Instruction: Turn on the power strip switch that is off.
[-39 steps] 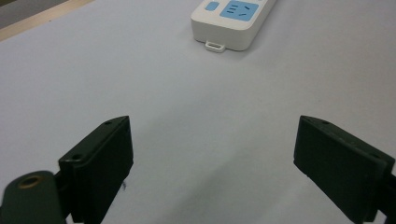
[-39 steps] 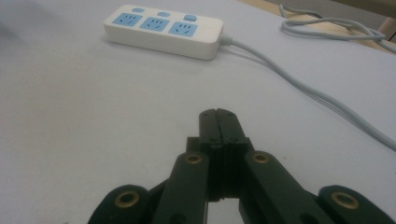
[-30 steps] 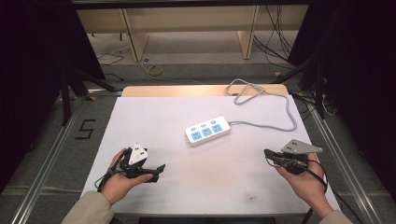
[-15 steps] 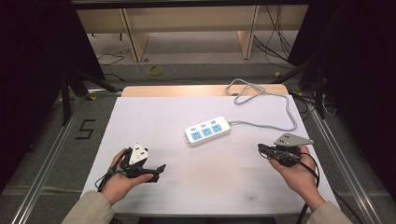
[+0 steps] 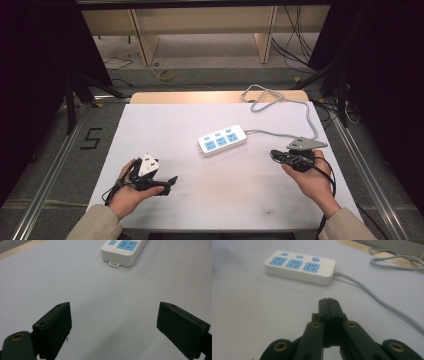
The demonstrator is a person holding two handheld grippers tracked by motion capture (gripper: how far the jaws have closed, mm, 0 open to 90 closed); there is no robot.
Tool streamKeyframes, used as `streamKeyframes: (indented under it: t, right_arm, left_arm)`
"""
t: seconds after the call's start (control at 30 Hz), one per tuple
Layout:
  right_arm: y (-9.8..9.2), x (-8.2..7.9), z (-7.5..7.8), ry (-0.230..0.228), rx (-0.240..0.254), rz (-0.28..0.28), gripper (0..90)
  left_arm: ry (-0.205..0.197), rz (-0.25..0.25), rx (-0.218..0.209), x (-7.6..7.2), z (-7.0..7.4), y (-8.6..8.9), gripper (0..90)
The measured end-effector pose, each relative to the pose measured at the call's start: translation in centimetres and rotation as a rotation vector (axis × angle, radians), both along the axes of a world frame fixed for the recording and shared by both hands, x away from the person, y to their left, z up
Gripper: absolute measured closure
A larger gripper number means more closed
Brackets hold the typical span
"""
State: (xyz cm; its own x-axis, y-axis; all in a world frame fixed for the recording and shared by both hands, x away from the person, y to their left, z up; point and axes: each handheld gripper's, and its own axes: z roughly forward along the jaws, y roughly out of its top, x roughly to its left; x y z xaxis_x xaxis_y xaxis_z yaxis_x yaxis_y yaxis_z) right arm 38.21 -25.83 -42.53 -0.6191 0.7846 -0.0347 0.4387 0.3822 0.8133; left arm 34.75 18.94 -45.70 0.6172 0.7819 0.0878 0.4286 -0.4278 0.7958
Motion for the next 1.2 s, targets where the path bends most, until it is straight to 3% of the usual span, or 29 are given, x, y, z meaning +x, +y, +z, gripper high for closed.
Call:
streamKeyframes:
  t: [1.2]
  right_arm:
    - [3.8,3.6,0.0,0.014,-0.025,0.034,90.0]
  left_arm:
    - [0.001,-0.002,-0.002,0.0,0.0,0.0,12.8]
